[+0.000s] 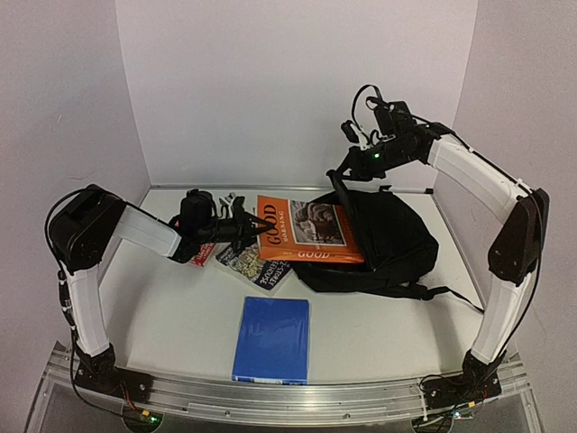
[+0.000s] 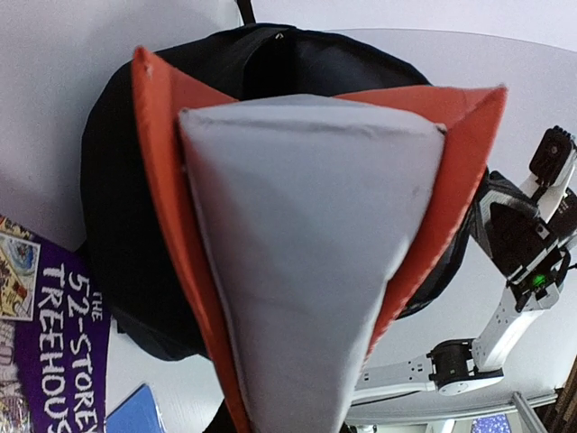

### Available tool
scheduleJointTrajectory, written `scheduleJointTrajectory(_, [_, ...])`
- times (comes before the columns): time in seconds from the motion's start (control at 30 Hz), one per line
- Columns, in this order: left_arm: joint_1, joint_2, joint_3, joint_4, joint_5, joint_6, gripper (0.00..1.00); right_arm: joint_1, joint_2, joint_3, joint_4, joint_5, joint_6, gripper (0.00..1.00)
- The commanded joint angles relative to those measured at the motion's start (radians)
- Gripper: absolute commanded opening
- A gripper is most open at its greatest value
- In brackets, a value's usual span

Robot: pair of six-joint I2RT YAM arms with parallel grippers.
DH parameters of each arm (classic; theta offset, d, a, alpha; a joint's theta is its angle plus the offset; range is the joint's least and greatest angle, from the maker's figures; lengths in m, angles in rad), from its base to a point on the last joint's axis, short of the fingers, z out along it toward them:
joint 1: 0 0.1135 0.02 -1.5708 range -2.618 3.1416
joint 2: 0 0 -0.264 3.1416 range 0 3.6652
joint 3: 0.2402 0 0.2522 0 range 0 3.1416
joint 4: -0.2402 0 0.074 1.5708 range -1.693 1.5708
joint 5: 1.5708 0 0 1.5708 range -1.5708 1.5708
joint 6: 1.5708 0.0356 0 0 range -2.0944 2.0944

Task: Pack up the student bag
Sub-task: Place the book in the student bag.

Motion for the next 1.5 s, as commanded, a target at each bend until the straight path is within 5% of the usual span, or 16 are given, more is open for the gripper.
scheduleJointTrajectory(0.0, [-0.020,0.052,0.143,0.075,-0.038,-0.050,0.00,0.007,-0.063,-0.018,0.119,-0.077,0.054,0.00])
scheduleJointTrajectory(0.3, [-0.062,0.243,0.339,0.122,-0.073,-0.176,0.00,0.023,-0.065,-0.013,0.162,-0.088,0.074,0.00])
scheduleJointTrajectory(0.77, [-0.179,0.478,0.733,-0.087,-0.121,-0.157,0.07,0.028,-0.050,0.019,0.204,-0.120,0.107,0.00])
scheduleJointTrajectory(1.23, [-0.204,0.302,0.726,-0.686,-0.311,0.214,0.64,0.025,-0.076,-0.010,0.208,-0.099,0.084,0.00])
scheduleJointTrajectory(1.37, [-0.204,0.290,0.719,-0.706,-0.324,0.241,0.63,0.023,-0.077,-0.020,0.208,-0.100,0.081,0.00])
scheduleJointTrajectory(1.47, [-0.205,0.337,0.763,-0.692,-0.278,0.244,0.51,0.023,-0.076,-0.021,0.208,-0.106,0.083,0.00])
